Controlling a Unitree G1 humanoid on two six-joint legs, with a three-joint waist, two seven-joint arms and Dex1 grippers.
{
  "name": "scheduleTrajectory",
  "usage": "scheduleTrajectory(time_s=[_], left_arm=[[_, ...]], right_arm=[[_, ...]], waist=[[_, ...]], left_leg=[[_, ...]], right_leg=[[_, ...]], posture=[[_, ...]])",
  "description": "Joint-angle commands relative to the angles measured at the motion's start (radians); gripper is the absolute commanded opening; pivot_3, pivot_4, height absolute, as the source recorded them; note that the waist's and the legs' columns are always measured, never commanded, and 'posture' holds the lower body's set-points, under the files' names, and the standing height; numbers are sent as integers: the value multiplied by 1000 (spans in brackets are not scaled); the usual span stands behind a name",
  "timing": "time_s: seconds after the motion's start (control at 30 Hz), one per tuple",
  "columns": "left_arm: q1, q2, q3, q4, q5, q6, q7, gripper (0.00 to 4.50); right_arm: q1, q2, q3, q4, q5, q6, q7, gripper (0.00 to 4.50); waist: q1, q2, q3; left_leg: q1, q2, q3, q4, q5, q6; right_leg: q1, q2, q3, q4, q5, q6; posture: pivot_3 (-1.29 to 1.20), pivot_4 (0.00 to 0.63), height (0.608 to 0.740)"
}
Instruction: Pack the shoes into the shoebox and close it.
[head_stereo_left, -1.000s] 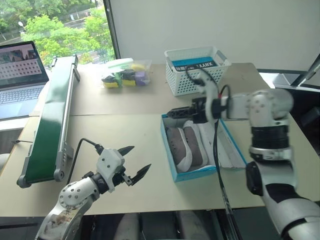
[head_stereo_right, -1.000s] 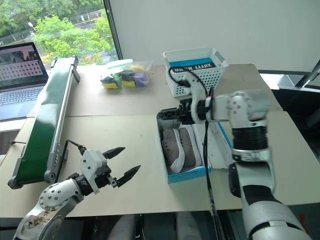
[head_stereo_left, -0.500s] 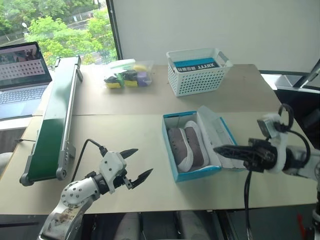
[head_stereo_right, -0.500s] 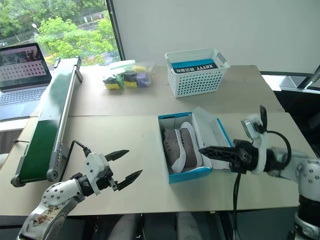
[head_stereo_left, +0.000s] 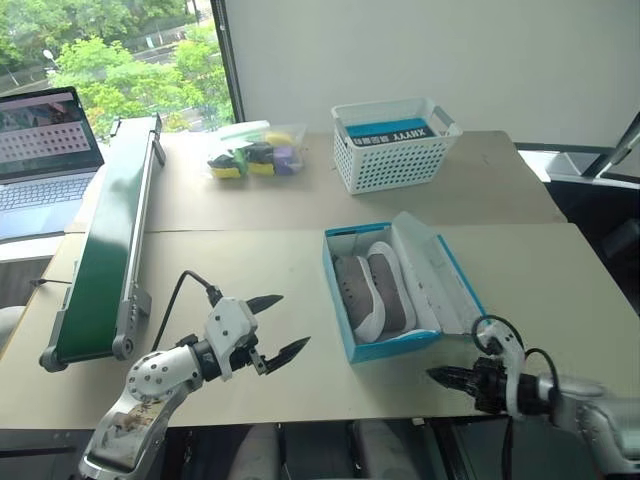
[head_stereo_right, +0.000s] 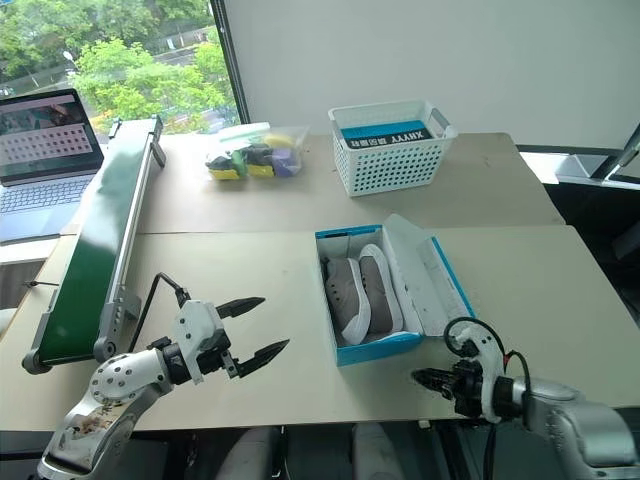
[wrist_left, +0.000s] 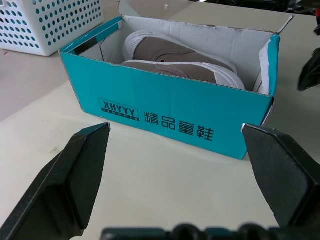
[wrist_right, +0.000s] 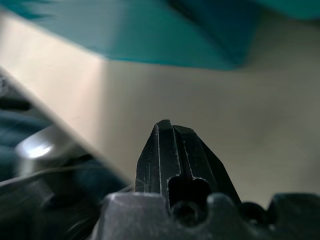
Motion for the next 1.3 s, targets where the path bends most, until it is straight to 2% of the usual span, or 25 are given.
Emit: scheduleTrajectory(time_s=[0.03,0.17,0.2,0.3,0.47,0.57,0.7,0.8,0.97,1.13,1.23,1.3], left_arm=[[-13,3,1,-22,-8,-2,-7,4500],[-25,10,15,-18,-16,7,-11,4500],[-27,12,18,-16,-16,7,-13,4500],[-28,15,18,-19,-14,10,-15,4500],[-22,18,15,-30,-12,14,-13,4500],[-17,19,15,-35,-11,14,-12,4500],[-11,18,15,-43,-9,20,-6,4500],[-6,15,9,-43,-2,20,-4,4500],[2,12,2,-46,2,21,1,4500],[5,10,-2,-53,5,28,15,4500],[3,9,-2,-52,7,30,21,4500],[1,8,-2,-51,9,29,25,4500]], right_arm=[[-57,87,-80,129,-62,-88,-162,49],[-93,173,-179,196,-17,-92,-256,49],[-105,208,-221,211,13,-92,-283,49],[-155,312,-361,258,140,-69,-364,49],[-193,405,-484,282,282,-49,-451,49],[-202,442,-523,277,348,-51,-475,49],[-241,483,-594,246,517,-53,-472,49],[-267,495,-633,204,663,-56,-452,49],[-262,488,-595,101,807,-50,-389,49],[-197,421,-458,-84,901,35,-226,49],[-161,313,-315,-159,803,73,-131,49],[-168,204,-163,-212,639,61,-79,49]], waist=[[-5,-2,-1],[-3,-3,-3],[0,-4,-3],[1,-4,-4],[-2,-4,-4],[-4,-4,-4],[-9,-2,-3],[-12,5,-2],[-8,9,-2],[-9,10,-2],[-8,10,-2],[-7,10,-2]], left_leg=[[1,0,0,0,0,0],[8,1,1,0,0,0],[14,1,1,0,0,0],[14,2,0,0,0,0],[12,2,1,-1,0,0],[11,2,1,-2,0,0],[11,2,1,-3,0,0],[11,3,2,-3,0,0],[10,3,3,-4,-1,1],[8,2,3,-4,-2,2],[8,2,3,-4,-2,2],[9,2,3,-4,-2,2]], right_leg=[[0,0,0,0,0,0],[10,0,0,-2,0,0],[17,0,0,-5,-3,-4],[19,0,0,-10,-2,-6],[18,0,1,-11,1,0],[17,0,1,-11,2,1],[16,0,1,-11,2,0],[15,0,2,-10,2,0],[15,1,2,-10,1,1],[13,1,3,-11,1,1],[13,0,2,-11,1,1],[13,0,2,-11,1,1]], posture=[[0,150,737],[0,150,737],[0,150,737],[0,150,737],[0,150,737],[0,150,737],[0,150,737],[0,150,737],[0,150,737],[0,150,737],[0,150,737],[0,150,737]])
